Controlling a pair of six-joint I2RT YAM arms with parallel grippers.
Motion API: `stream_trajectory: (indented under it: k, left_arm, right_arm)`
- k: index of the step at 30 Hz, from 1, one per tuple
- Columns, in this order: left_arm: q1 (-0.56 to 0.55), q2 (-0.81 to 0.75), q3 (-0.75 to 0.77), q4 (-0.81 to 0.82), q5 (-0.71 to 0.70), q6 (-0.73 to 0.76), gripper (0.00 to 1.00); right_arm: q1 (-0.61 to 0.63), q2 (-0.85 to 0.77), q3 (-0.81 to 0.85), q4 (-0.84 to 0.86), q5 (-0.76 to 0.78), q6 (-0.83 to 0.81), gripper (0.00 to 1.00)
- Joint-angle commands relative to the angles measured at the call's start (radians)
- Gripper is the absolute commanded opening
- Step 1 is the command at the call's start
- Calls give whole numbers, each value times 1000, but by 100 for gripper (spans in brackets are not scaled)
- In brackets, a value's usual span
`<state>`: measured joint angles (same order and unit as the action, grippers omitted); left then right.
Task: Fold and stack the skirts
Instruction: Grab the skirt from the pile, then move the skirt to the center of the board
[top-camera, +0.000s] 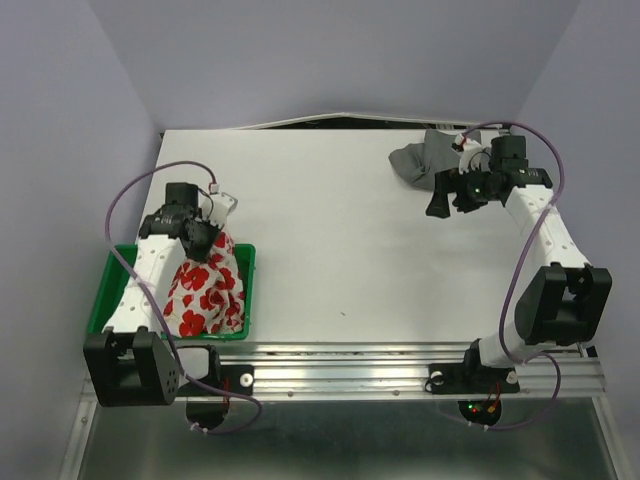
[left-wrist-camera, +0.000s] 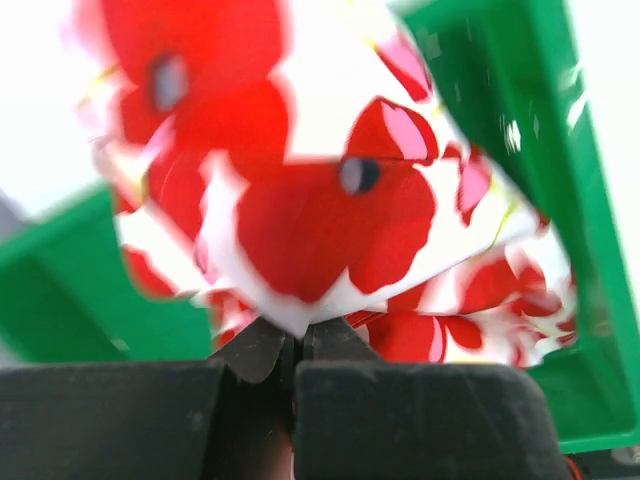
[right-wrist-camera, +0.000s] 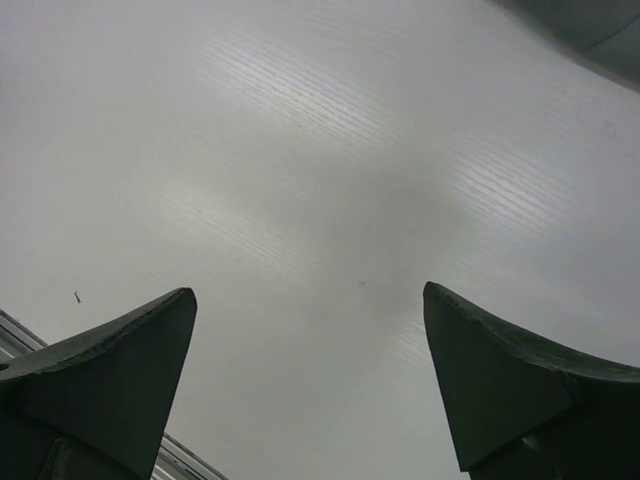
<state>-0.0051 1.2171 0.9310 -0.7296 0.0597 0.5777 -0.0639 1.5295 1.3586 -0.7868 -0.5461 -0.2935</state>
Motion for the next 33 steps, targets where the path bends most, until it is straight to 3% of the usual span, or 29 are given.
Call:
stream_trajectory:
  k: [1,7,10,16,19,23,30,33]
  left_arm:
    - [-4,-76,272,-43,38,-32,0]
    - [-18,-13,696,-186,183,-53,0]
    - [-82,9,788,-127,252,-53,0]
    - [-360,30,801,21,279,-101,0]
    - [-490,56,702,94,328,-104,0]
    - [-649,104,525,237,230,-70,0]
    - [-954,216,166,536,-189,-13,0]
    - [-1093,246,40,611,-268,10,0]
  right_arm:
    - [9,-37,39,-17,-60,-9,100]
    - [9,-19,94,-38,-118,5,100]
    - [9,-2,112,-48,-140,14,100]
    - [9,15,132,-69,-149,11,99]
    - [9,21,117,-71,-129,2,99]
    - [9,38,100,-78,-89,-6,99]
    - [9,99,93,-115,-58,-13,97]
    - [9,126,83,-137,-55,-22,95]
